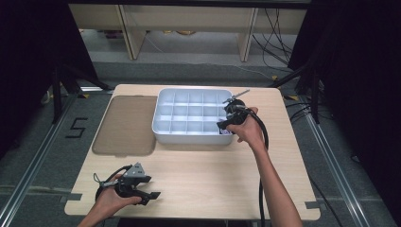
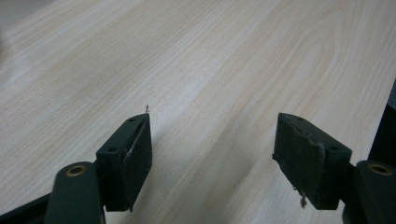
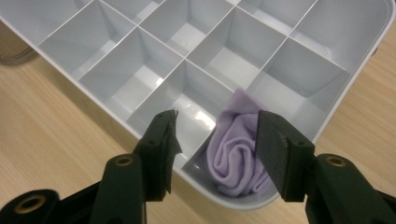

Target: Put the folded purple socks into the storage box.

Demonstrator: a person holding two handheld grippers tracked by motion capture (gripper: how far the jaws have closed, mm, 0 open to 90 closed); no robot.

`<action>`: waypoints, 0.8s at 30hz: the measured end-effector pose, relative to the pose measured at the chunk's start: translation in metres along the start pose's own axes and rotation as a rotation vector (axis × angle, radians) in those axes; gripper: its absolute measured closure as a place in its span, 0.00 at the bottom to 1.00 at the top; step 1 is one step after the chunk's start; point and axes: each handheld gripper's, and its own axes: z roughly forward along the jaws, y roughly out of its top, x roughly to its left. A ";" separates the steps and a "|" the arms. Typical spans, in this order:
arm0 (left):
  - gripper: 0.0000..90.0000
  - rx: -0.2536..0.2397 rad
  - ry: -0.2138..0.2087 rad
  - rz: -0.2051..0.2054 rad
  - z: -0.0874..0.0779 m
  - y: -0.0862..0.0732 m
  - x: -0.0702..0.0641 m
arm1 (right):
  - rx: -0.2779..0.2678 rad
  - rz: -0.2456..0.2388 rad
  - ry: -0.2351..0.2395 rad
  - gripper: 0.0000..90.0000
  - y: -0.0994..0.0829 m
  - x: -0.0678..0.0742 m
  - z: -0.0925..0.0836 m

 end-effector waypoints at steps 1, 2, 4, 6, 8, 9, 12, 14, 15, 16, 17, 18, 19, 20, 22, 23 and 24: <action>0.30 -0.010 -0.010 -0.029 0.001 0.000 -0.001 | -0.017 -0.019 -0.005 0.52 -0.001 -0.001 0.000; 0.30 -0.001 -0.007 -0.016 0.000 0.000 0.000 | -0.021 -0.002 -0.001 0.52 -0.002 0.002 -0.001; 0.29 -0.011 0.004 -0.021 0.000 0.000 0.000 | -0.038 -0.019 0.006 0.50 -0.004 0.003 -0.002; 0.29 -0.002 0.005 -0.009 -0.001 0.000 0.001 | -0.043 -0.030 0.011 0.49 -0.005 0.003 -0.003; 0.29 0.007 -0.003 0.006 -0.001 0.000 0.001 | -0.047 -0.031 0.009 0.47 -0.007 0.006 -0.003; 0.29 -0.003 -0.001 -0.004 -0.001 0.000 0.001 | -0.048 -0.029 0.015 0.47 -0.007 0.007 -0.003; 0.29 -0.018 -0.002 -0.020 0.000 0.000 -0.001 | -0.050 -0.029 0.019 0.46 -0.009 0.011 -0.005; 0.29 -0.001 -0.002 -0.007 -0.001 0.000 0.000 | -0.070 -0.032 0.019 0.44 -0.010 0.014 -0.005; 0.29 -0.020 -0.002 -0.022 0.000 0.000 -0.001 | -0.066 -0.034 0.020 0.42 -0.011 0.016 -0.006; 0.29 -0.006 0.003 -0.005 -0.001 0.000 0.000 | -0.078 -0.031 0.026 0.41 -0.012 0.018 -0.006; 0.29 -0.022 0.005 -0.019 -0.001 0.000 -0.001 | -0.079 -0.030 0.034 0.39 -0.013 0.020 -0.006; 0.29 -0.026 0.007 -0.022 0.000 0.000 -0.001 | -0.077 -0.035 0.028 0.38 -0.014 0.022 -0.007; 0.29 -0.027 0.007 -0.024 0.000 0.000 -0.001 | -0.084 -0.029 0.029 0.36 -0.014 0.024 -0.007; 0.29 -0.027 0.007 -0.023 0.000 0.000 -0.001 | -0.091 -0.042 0.033 0.35 -0.015 0.024 -0.006; 0.29 -0.027 0.008 -0.023 0.000 0.000 -0.001 | -0.090 -0.033 0.036 0.34 -0.017 0.027 -0.007; 0.29 -0.027 0.008 -0.023 0.000 0.000 -0.001 | -0.103 -0.030 0.045 0.34 -0.018 0.028 -0.006; 0.29 -0.028 0.009 -0.025 0.000 0.000 -0.001 | -0.103 -0.027 0.039 0.34 -0.019 0.030 -0.007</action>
